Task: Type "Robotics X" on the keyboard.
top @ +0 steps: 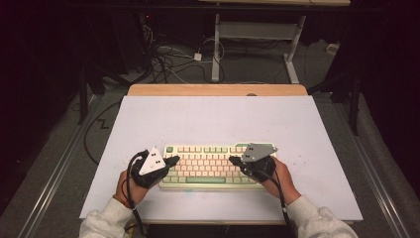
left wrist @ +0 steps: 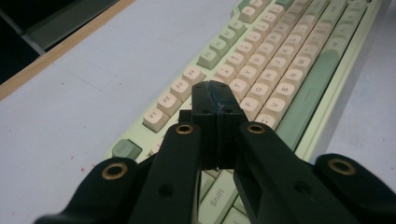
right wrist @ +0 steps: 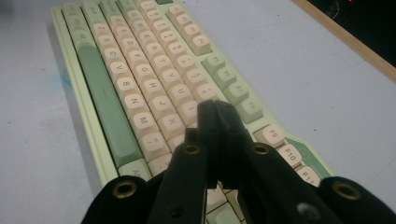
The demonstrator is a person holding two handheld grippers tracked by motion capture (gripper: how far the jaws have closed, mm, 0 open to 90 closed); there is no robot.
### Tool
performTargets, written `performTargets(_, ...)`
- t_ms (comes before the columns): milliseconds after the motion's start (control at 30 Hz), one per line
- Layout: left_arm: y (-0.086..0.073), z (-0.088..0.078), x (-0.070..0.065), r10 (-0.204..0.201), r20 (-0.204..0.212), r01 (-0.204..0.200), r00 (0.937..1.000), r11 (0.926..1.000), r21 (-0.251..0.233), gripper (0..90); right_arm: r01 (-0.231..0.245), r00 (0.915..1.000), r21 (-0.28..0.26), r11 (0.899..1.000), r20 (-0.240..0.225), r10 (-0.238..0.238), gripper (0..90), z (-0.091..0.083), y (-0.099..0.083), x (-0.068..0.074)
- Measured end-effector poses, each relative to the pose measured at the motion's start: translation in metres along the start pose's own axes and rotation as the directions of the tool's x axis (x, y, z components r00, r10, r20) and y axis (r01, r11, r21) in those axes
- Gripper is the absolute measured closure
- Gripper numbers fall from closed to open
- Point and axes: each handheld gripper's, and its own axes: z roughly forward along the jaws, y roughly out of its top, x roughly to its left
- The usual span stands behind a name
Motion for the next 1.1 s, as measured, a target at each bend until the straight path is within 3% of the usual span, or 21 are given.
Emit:
performTargets(467,-0.016,-0.009,0.001,-0.022,-0.002,0.023,0.9997,0.9994,0.028,87.8,0.020,0.9996,0.073,0.997,-0.019,-0.019,89.8,0.028,0.007,0.003)
performTargets(1100,-0.017,-0.004,-0.001,-0.008,0.019,0.007,0.9998,0.9989,0.047,87.8,0.030,0.9995,0.129,0.991,-0.002,-0.030,89.8,0.042,0.008,0.004)
